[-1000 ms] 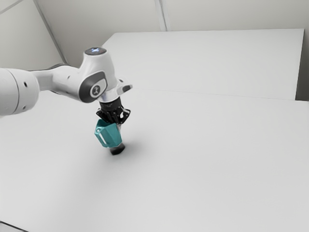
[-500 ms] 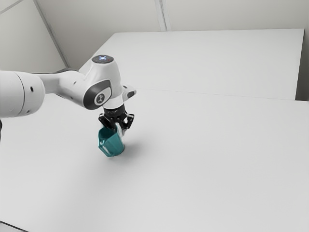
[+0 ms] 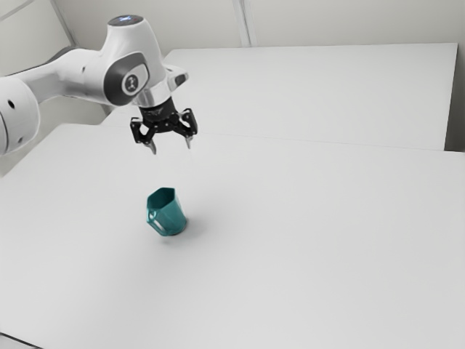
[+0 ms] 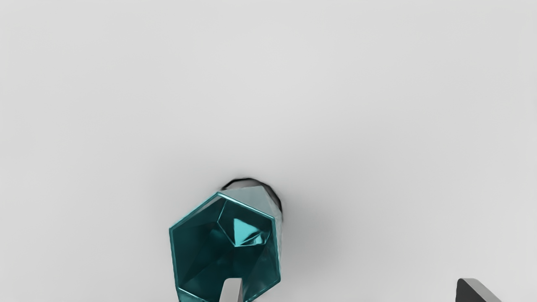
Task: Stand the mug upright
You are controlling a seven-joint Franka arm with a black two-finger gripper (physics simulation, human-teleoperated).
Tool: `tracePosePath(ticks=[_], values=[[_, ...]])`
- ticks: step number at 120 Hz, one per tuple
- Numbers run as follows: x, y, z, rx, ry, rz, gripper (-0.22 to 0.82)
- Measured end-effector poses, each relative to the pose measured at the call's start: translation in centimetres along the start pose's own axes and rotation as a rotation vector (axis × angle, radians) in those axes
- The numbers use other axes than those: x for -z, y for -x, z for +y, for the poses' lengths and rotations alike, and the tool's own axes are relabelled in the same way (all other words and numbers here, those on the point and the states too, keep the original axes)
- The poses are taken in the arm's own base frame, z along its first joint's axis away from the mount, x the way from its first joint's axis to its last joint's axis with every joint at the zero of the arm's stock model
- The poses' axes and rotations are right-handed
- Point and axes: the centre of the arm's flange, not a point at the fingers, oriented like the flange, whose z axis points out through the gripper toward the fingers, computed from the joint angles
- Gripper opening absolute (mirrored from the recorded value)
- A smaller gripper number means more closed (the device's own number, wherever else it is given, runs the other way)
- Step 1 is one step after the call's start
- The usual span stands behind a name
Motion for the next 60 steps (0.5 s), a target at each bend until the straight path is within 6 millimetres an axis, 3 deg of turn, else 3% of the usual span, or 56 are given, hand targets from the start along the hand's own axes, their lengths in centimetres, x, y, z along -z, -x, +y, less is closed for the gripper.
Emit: tracePosePath(ticks=[41,60], values=[[6.3,-1.0,-3.3,-0.102,0.011,-0.056,0.59],[9.4,-0.8,-3.7,-0.184,0.02,-0.055,0.6]])
